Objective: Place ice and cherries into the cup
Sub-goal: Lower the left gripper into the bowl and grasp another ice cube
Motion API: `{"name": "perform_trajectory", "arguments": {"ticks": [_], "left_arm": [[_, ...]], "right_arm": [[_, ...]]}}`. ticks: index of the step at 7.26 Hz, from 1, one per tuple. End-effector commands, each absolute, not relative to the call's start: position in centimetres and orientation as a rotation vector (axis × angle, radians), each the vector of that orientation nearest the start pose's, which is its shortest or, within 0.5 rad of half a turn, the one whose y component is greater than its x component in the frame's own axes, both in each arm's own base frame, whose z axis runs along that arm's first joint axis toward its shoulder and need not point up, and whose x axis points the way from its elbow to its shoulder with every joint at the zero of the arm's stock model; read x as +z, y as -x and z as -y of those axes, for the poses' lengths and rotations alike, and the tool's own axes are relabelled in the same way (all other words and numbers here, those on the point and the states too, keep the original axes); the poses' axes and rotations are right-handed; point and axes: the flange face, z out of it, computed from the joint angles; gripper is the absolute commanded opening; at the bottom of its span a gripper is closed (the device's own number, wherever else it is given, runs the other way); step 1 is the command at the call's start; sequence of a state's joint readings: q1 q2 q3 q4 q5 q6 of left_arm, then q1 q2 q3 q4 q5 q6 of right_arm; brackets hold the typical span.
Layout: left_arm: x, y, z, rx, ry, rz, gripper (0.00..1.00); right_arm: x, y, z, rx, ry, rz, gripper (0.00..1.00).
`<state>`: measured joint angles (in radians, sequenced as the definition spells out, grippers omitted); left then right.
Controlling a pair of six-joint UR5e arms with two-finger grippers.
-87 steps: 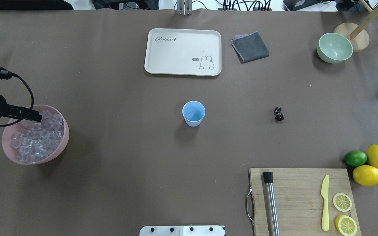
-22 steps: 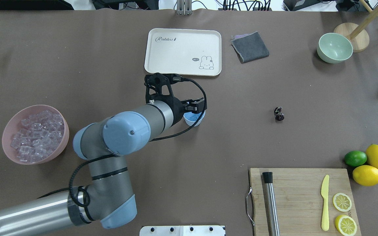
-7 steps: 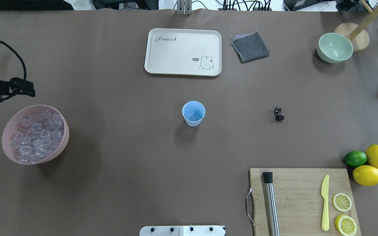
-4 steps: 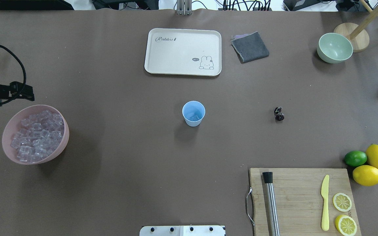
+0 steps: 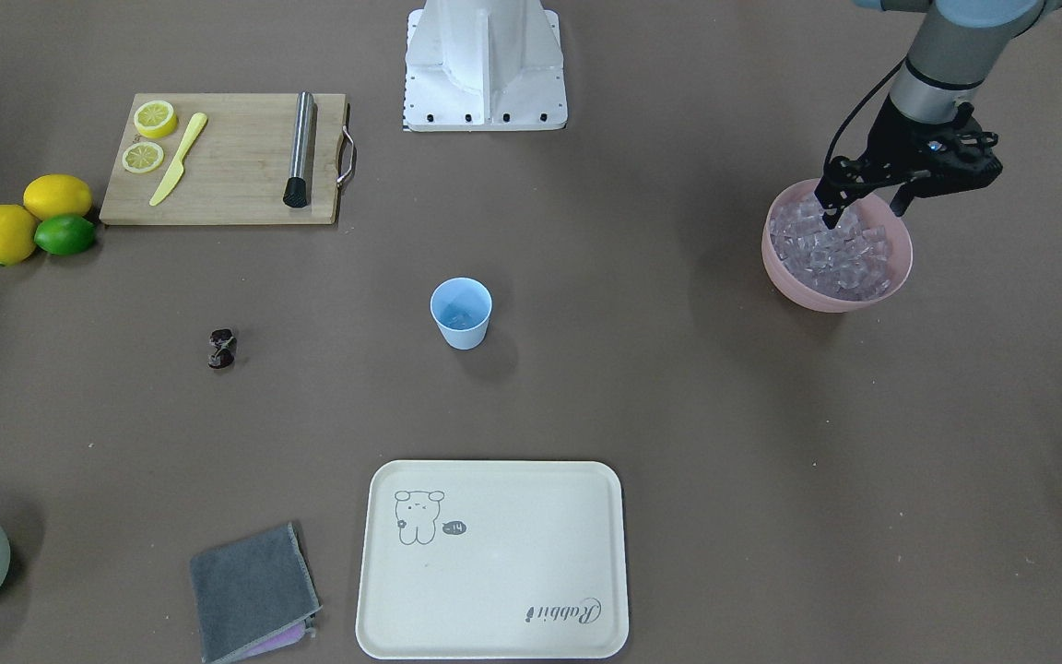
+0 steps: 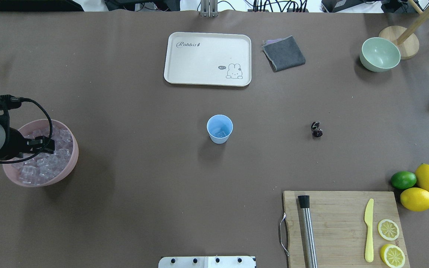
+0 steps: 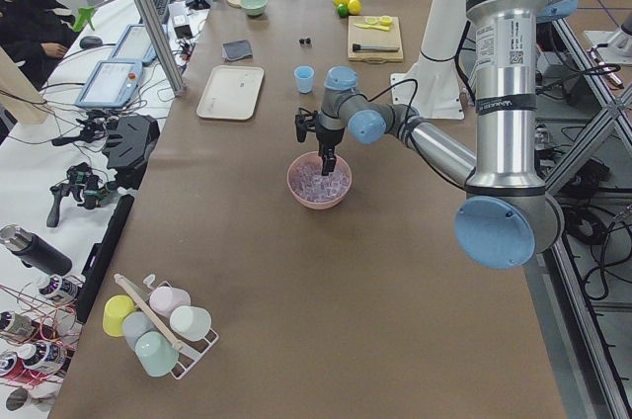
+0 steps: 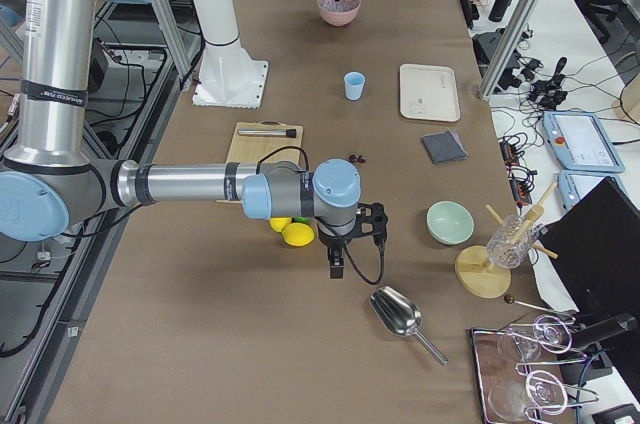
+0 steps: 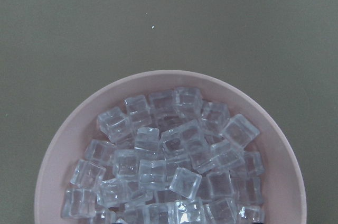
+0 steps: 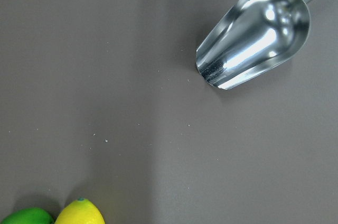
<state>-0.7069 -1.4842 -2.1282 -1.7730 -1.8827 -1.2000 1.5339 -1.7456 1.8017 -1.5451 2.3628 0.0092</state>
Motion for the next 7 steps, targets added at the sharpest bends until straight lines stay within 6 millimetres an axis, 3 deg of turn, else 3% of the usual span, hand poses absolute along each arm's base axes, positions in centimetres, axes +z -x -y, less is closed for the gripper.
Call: {"name": "perform_trajectory", "arguments": {"ticks": [1, 2, 3, 7], "left_arm": [[42.43, -29.04, 36.1, -0.185, -0.07, -0.721, 0.81], [42.5, -29.45, 35.71, -0.173, -0.064, -0.72, 0.81], [42.64, -29.43, 35.64, -0.173, -0.065, -0.717, 0.67], [43.0, -29.33, 35.3, -0.165, -0.073, -0.704, 0.65]], "right_arm": [[62.29, -4.73, 42.33, -0.056, -0.055, 0.787, 1.0], [62.11, -4.68, 42.43, -0.065, -0.064, 0.794, 1.0], [62.12, -4.62, 42.35, -0.067, -0.063, 0.802, 1.0], [61.6, -4.56, 42.93, -0.063, -0.071, 0.799, 1.0]]}}
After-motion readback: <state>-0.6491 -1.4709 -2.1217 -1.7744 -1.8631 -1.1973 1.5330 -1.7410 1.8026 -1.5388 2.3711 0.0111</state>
